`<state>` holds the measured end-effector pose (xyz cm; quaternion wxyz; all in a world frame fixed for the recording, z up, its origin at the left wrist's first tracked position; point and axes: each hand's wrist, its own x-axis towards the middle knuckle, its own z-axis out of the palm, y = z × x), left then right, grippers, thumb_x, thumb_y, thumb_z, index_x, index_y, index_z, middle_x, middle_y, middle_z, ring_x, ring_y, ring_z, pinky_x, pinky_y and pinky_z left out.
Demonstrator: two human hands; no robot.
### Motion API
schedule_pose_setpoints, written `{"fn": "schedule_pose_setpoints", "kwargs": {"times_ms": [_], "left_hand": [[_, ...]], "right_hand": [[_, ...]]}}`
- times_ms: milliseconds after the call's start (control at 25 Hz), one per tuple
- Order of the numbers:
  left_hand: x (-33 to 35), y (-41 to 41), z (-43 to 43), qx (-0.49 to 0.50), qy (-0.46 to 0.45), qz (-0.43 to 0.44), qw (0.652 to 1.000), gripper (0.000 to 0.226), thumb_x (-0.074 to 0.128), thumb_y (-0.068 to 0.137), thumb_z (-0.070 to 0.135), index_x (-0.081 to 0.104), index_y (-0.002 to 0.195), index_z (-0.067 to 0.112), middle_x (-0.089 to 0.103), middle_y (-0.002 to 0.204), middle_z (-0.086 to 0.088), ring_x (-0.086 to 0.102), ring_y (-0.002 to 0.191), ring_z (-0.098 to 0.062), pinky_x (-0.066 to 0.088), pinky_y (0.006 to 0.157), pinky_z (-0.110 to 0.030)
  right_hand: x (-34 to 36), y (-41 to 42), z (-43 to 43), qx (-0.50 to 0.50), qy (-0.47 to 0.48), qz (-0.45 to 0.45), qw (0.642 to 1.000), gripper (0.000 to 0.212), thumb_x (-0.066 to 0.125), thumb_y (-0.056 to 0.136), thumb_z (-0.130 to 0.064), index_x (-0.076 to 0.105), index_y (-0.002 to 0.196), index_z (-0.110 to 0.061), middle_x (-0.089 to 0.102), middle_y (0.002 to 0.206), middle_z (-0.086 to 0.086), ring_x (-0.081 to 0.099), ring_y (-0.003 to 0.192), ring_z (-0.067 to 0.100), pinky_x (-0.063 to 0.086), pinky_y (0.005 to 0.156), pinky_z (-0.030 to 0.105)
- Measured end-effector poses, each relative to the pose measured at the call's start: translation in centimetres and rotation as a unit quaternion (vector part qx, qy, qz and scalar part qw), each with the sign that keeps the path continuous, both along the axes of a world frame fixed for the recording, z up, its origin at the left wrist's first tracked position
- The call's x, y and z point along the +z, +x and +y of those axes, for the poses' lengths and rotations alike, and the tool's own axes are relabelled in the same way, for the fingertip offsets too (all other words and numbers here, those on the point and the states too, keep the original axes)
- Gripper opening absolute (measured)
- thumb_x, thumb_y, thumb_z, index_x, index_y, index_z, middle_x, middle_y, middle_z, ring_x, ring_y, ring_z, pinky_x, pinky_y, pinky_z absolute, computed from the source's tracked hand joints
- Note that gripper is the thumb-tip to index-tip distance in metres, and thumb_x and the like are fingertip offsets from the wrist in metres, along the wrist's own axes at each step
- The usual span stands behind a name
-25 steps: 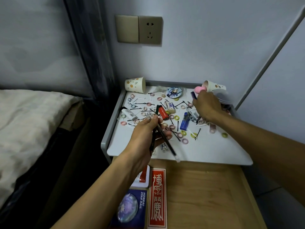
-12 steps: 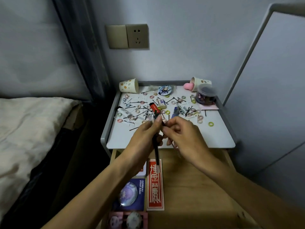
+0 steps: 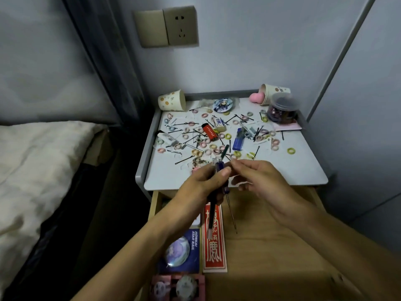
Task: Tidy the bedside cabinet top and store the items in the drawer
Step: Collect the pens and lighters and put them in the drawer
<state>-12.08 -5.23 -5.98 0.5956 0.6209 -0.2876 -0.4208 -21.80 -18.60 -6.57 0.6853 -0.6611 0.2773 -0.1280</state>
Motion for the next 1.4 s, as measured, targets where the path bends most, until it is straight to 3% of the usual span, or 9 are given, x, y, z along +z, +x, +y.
{"fn": "schedule_pose_setpoints", "kwargs": {"times_ms": [200, 320, 440, 520, 600, 680, 880, 1240, 1400], "left_hand": [[-0.1, 0.0, -0.1, -0.085, -0.009, 0.015, 0.996, 0.039, 0.056, 0.096, 0.033, 0.058, 0.118, 0.002, 0.061, 0.088, -0.014, 0.056, 0.075, -0.017, 0.047, 0.072, -0.028], [0.3, -0.4, 0.0, -0.067, -0.006, 0.008, 0.998, 0.026, 0.051, 0.098, 0.032, 0.063, 0.113, 0.014, 0.072, 0.105, -0.007, 0.065, 0.092, -0.015, 0.049, 0.079, -0.024], [0.2, -0.2, 0.0, -0.010, -0.020, 0.042, 0.999, 0.032, 0.048, 0.098, 0.028, 0.059, 0.119, 0.006, 0.072, 0.111, -0.010, 0.069, 0.104, -0.022, 0.053, 0.091, -0.030], [0.2, 0.1, 0.2, 0.059, -0.035, 0.085, 0.994, 0.029, 0.049, 0.099, 0.025, 0.058, 0.115, 0.002, 0.073, 0.105, -0.013, 0.070, 0.097, -0.027, 0.057, 0.086, -0.033], [0.5, 0.3, 0.4, 0.111, -0.041, 0.106, 0.987, 0.023, 0.051, 0.099, 0.024, 0.054, 0.104, 0.002, 0.068, 0.081, -0.011, 0.063, 0.068, -0.025, 0.055, 0.063, -0.028], [0.7, 0.3, 0.5, 0.128, -0.042, 0.103, 0.985, 0.016, 0.055, 0.097, 0.023, 0.049, 0.095, 0.009, 0.048, 0.065, -0.003, 0.036, 0.051, -0.013, 0.033, 0.044, -0.020], [0.2, -0.3, 0.3, 0.113, -0.013, 0.083, 0.990, 0.030, 0.063, 0.094, 0.022, 0.049, 0.068, 0.014, 0.039, 0.056, 0.002, 0.022, 0.046, -0.008, 0.016, 0.043, -0.021], [-0.5, 0.8, 1.9, 0.160, -0.007, 0.107, 0.981, 0.022, 0.071, 0.086, 0.015, 0.062, 0.093, -0.005, 0.047, 0.065, -0.005, 0.025, 0.039, -0.006, 0.022, 0.035, -0.017], [-0.3, 0.9, 2.3, 0.156, -0.007, 0.113, 0.981, 0.021, 0.071, 0.087, 0.012, 0.056, 0.073, 0.007, 0.051, 0.057, 0.002, 0.027, 0.037, -0.004, 0.021, 0.035, -0.017]], "right_hand": [[-0.5, 0.2, 0.6, 0.024, 0.113, -0.034, 0.993, 0.026, 0.054, 0.097, -0.024, 0.071, 0.101, -0.005, 0.072, 0.088, 0.010, 0.067, 0.072, 0.017, 0.050, 0.071, 0.035], [0.2, 0.0, -0.2, -0.080, 0.125, -0.089, 0.985, 0.028, 0.045, 0.102, -0.023, 0.064, 0.098, -0.003, 0.069, 0.088, 0.012, 0.065, 0.078, 0.020, 0.049, 0.064, 0.029], [0.9, -0.3, -1.1, -0.188, 0.152, -0.162, 0.957, 0.024, 0.035, 0.105, -0.019, 0.053, 0.093, -0.009, 0.066, 0.072, 0.007, 0.067, 0.069, 0.021, 0.056, 0.067, 0.033], [1.0, -0.7, -0.9, -0.193, 0.090, -0.149, 0.966, 0.026, 0.035, 0.106, -0.021, 0.054, 0.090, -0.010, 0.053, 0.062, 0.001, 0.056, 0.053, 0.015, 0.052, 0.055, 0.028], [0.5, -1.3, 0.0, -0.120, -0.036, -0.080, 0.989, 0.031, 0.038, 0.104, -0.025, 0.062, 0.090, -0.011, 0.043, 0.061, -0.002, 0.041, 0.049, 0.008, 0.037, 0.047, 0.019], [-0.3, -1.6, 1.2, -0.022, -0.084, -0.016, 0.996, 0.031, 0.042, 0.103, -0.026, 0.068, 0.092, -0.014, 0.043, 0.064, -0.004, 0.037, 0.050, 0.004, 0.029, 0.046, 0.016], [-1.3, -1.9, 2.4, 0.103, 0.024, -0.004, 0.994, 0.027, 0.044, 0.102, -0.012, 0.068, 0.111, -0.021, 0.046, 0.074, 0.005, 0.044, 0.066, 0.012, 0.036, 0.058, 0.023], [-1.4, -2.3, 3.2, 0.136, 0.090, 0.015, 0.986, 0.019, 0.063, 0.089, -0.008, 0.071, 0.106, -0.009, 0.072, 0.084, 0.010, 0.068, 0.078, 0.020, 0.057, 0.077, 0.033], [-1.4, -2.3, 3.7, 0.122, 0.065, 0.029, 0.990, 0.019, 0.070, 0.083, -0.014, 0.065, 0.099, -0.005, 0.075, 0.086, 0.010, 0.072, 0.078, 0.020, 0.058, 0.073, 0.030]]}}
